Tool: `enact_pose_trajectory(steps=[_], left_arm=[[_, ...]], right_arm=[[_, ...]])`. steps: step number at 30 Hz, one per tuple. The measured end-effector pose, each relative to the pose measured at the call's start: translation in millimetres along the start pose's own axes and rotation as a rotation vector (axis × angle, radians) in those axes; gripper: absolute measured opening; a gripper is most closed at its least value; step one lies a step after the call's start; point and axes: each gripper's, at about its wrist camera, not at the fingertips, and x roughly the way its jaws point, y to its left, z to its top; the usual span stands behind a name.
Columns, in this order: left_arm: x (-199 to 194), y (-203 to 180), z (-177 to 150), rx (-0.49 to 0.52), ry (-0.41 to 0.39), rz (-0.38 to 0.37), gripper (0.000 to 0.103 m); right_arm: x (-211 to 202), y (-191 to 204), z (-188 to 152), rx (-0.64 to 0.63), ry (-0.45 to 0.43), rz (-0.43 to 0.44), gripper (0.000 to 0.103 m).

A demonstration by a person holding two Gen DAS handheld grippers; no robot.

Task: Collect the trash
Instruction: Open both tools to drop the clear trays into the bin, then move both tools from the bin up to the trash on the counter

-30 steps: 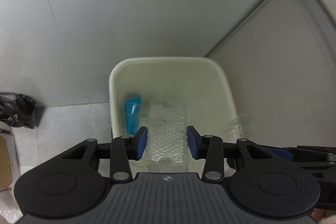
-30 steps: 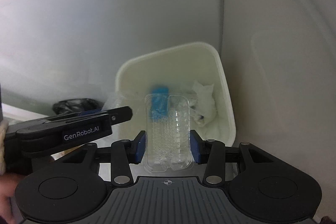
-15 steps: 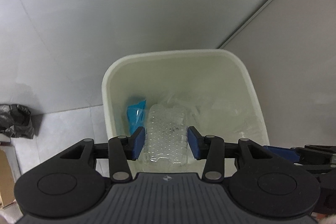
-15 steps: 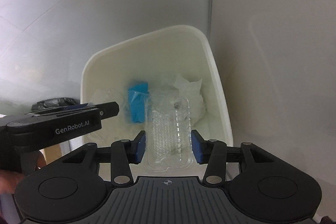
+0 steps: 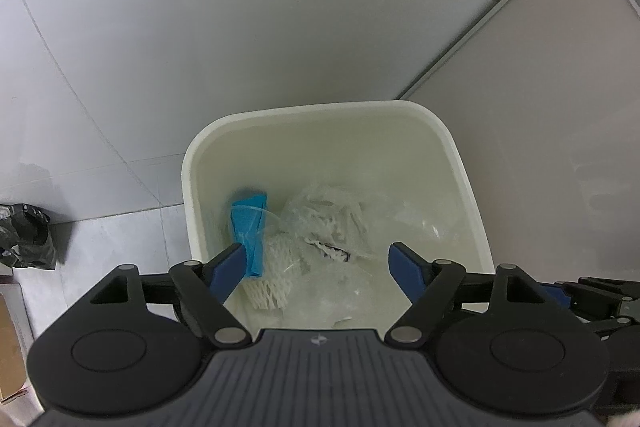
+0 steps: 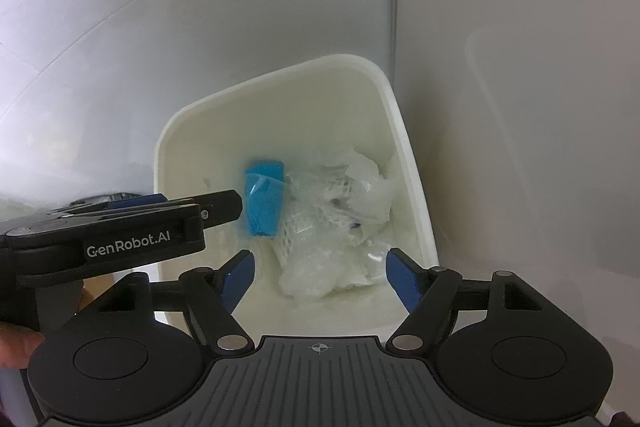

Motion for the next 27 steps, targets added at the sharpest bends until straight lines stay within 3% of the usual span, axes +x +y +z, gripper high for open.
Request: enact_pose_trajectory(steps=[14, 25, 27], left_arm=[[-29, -5, 1, 0.006, -0.011, 0.004, 0.08], [-57, -2, -5, -0.023, -0.035, -0.019, 0.093], [-65, -2, -7, -0.03, -0.028, -0.019, 0.098]], right_arm=[[-2, 12, -15, -0.047, -0.007, 0.009, 0.074], [-39, 31, -35, -0.096, -0.041, 0.029, 0.074], [-50, 35, -39, -0.122, -0.055, 0.031, 0.079]])
